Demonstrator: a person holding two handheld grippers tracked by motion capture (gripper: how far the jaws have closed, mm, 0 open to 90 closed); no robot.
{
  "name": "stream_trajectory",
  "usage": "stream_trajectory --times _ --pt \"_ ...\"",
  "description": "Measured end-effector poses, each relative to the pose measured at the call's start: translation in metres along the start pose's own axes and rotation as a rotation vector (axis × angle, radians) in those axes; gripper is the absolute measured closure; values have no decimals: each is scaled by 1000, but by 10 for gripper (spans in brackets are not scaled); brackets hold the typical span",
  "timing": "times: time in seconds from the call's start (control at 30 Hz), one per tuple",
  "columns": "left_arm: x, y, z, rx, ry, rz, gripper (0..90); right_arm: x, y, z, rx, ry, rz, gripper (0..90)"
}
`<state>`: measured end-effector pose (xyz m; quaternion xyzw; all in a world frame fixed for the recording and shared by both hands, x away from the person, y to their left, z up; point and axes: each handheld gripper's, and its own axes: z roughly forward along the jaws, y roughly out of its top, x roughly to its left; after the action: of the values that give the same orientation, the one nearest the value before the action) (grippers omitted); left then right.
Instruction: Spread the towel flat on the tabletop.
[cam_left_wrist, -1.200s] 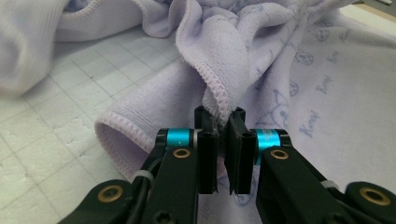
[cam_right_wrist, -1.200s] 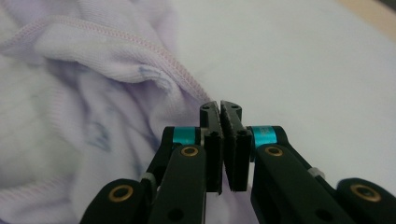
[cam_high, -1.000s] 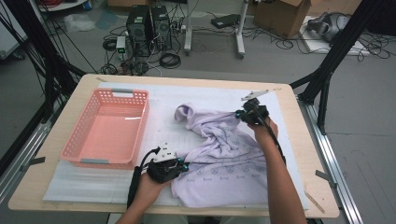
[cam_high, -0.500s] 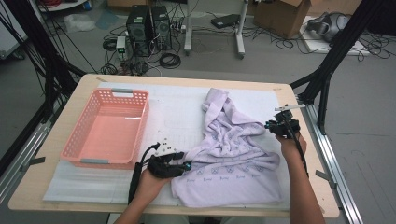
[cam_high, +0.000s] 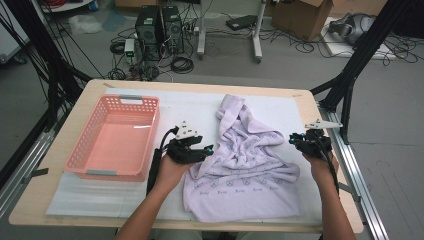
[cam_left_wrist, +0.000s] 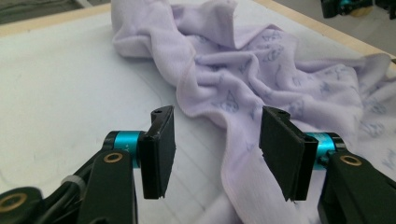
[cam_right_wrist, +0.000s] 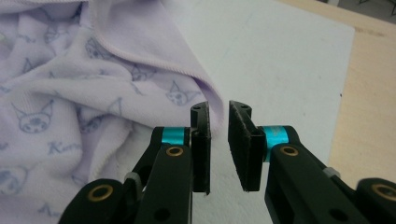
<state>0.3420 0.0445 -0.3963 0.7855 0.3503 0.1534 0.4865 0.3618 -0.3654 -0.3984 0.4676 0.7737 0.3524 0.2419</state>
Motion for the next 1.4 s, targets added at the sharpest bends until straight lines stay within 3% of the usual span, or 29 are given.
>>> stream_trajectory --times 0.13,0.2,0.4,0.53,0.6,0.63,0.67,0.7,0.73,0.8,0.93,0.97,1.07,1.13,1.17,1.23,1.4 --pt "4 11 29 39 7 6 497 0 -11 -1 -6 19 9 769" --pt "6 15 46 65 26 -5 517 1 -14 -4 -2 29 6 745" --pt "14 29 94 149 21 -31 498 -2 -19 -9 0 63 0 661" --pt "17 36 114 204 46 -27 514 0 -21 -11 7 79 -28 648" --pt "20 36 119 229 67 -16 585 0 -22 -11 8 82 -40 647" --pt "21 34 120 244 73 -10 638 0 -21 -11 7 82 -40 647" --pt "23 32 120 279 92 5 752 0 -21 -11 4 82 -42 647" --pt "26 31 119 288 101 -11 819 1 -21 -11 5 82 -37 647" --pt "30 30 115 283 99 -50 827 0 -20 -10 3 82 -43 648" --pt "36 30 105 253 145 -65 837 0 -19 -8 8 84 -42 648" --pt "56 22 79 212 213 -169 838 2 -12 -2 1 86 -45 634" --pt "61 19 73 226 223 -186 837 3 -10 0 -1 88 -44 628" --pt "72 7 54 200 293 -220 837 7 -1 7 -2 99 -61 613" --pt "79 0 46 182 296 -264 813 10 7 12 -5 111 -68 602" --pt "82 -4 43 184 279 -269 751 13 12 15 -11 117 -71 600" --pt "83 -7 40 179 253 -245 671 18 24 23 -22 135 -83 593" --pt "80 -5 37 109 210 -214 605 36 47 49 -37 211 -61 549"
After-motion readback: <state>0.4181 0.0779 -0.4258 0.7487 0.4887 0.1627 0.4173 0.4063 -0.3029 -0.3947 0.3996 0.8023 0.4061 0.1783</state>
